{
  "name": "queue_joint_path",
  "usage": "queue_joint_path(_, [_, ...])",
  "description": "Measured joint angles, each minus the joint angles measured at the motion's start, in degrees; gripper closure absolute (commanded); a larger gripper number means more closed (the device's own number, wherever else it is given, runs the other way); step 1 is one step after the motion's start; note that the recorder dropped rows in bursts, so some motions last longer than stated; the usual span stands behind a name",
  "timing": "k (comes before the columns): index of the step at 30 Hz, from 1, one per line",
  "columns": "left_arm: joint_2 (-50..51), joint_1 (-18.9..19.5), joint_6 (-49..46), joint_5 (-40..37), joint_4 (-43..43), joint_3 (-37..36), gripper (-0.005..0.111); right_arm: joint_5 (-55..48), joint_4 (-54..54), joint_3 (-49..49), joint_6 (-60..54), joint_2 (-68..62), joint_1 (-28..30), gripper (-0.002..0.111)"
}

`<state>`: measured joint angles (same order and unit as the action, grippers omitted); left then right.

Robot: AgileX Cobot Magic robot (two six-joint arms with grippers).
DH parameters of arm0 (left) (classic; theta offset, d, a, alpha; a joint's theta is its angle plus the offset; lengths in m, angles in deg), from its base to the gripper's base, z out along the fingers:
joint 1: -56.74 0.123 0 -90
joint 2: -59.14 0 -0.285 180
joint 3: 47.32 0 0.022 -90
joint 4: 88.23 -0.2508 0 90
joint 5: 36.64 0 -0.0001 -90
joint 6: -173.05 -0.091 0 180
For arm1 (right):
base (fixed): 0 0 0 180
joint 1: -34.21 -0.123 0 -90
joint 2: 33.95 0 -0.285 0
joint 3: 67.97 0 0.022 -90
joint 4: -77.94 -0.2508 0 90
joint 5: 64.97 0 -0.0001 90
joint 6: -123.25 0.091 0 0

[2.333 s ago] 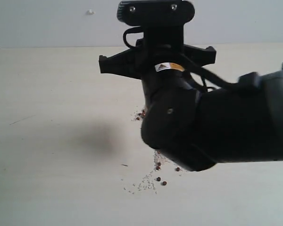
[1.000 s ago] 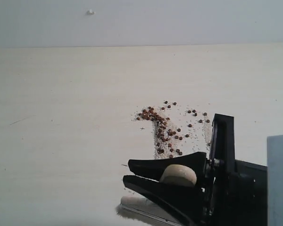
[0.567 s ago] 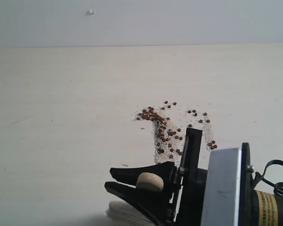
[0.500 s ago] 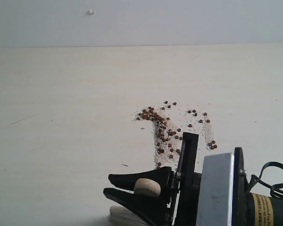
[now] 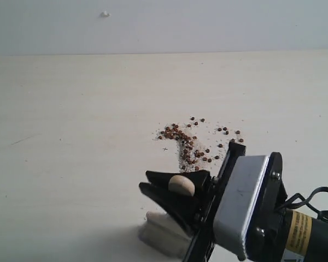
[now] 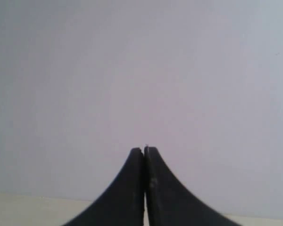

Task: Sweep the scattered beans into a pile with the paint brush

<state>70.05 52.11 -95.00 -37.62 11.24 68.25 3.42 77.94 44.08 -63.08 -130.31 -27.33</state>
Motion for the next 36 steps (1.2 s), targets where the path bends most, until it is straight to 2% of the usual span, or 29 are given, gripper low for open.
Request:
queue_joint_path(5, [0.0, 0.0, 0.0, 0.0, 0.0, 0.0, 0.107, -1.26, -9.09, 0.0, -6.65, 0.0, 0.0, 0.108])
queue_joint_path(16, [0.0, 0.0, 0.0, 0.0, 0.0, 0.0, 0.107, -0.04, -18.8, 0.0, -13.58, 0.0, 0.0, 0.108])
queue_joint_path(23, [0.0, 0.0, 0.0, 0.0, 0.0, 0.0, 0.107, 0.73, -17.05, 0.0, -12.22, 0.69, 0.0, 0.108])
queue_joint_path(29, [0.0, 0.0, 0.0, 0.0, 0.0, 0.0, 0.107, 0.73, -19.83, 0.0, -11.44, 4.41, 0.0, 0.108])
queue_joint_path(32, [0.0, 0.0, 0.0, 0.0, 0.0, 0.0, 0.107, 0.73, -24.34, 0.0, -11.44, 7.0, 0.0, 0.108])
queue_joint_path(36, [0.0, 0.0, 0.0, 0.0, 0.0, 0.0, 0.107, 0.73, -37.65, 0.0, -12.65, 10.8, 0.0, 0.108])
